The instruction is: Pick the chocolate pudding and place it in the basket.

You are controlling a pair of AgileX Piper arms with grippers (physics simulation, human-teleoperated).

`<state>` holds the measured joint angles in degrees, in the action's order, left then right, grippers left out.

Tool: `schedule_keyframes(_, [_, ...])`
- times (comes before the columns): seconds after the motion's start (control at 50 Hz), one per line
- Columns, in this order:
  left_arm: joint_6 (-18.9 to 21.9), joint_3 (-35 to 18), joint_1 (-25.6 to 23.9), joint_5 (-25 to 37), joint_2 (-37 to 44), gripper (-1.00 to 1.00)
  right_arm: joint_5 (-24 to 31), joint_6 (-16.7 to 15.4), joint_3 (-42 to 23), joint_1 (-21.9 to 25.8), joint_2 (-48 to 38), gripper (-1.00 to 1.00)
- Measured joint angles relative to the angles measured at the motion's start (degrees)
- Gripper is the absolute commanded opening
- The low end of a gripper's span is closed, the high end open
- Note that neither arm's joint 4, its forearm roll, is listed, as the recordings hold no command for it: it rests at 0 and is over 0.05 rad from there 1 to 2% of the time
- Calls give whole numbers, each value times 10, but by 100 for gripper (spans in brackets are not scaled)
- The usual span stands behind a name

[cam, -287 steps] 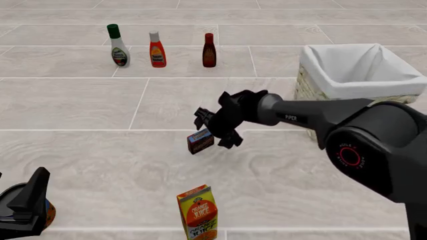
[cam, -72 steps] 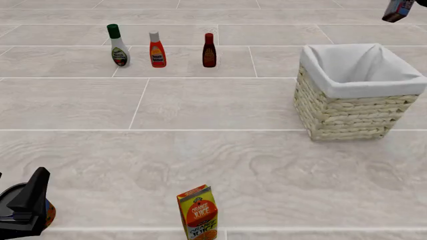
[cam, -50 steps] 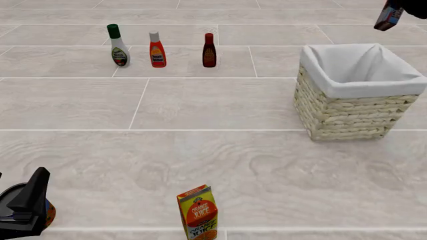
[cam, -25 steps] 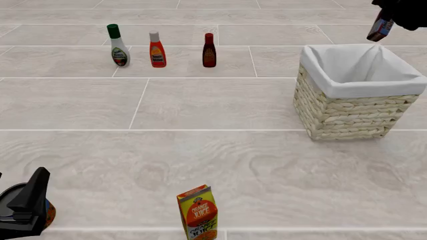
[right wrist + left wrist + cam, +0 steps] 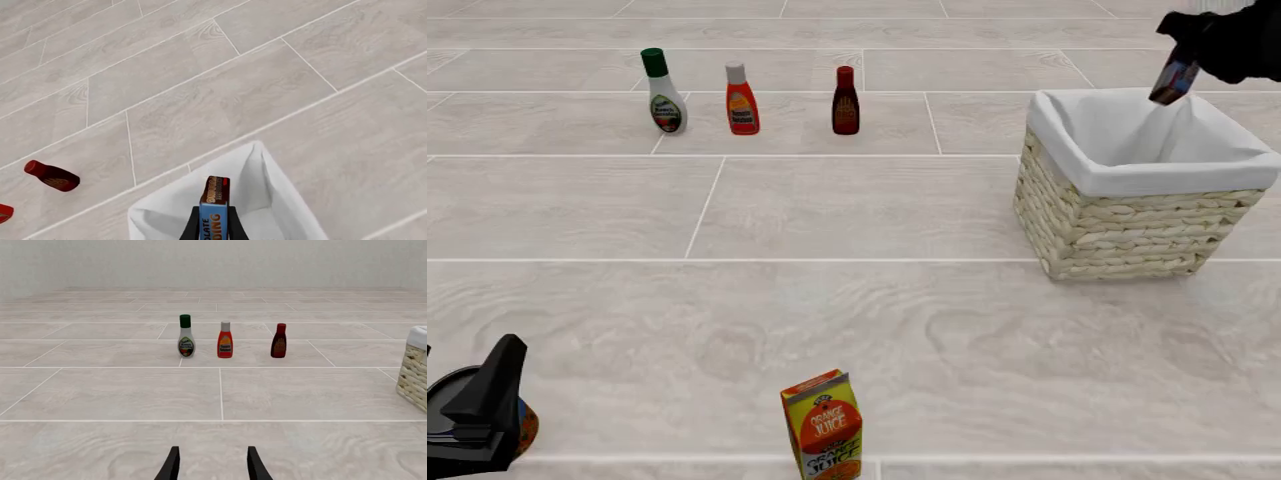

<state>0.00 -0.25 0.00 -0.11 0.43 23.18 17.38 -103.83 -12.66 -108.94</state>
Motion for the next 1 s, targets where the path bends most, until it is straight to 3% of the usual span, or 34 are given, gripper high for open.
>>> schedule_keyframes(1.0, [0, 0, 0, 0, 0, 100, -20, 12, 18, -3, -53, -100])
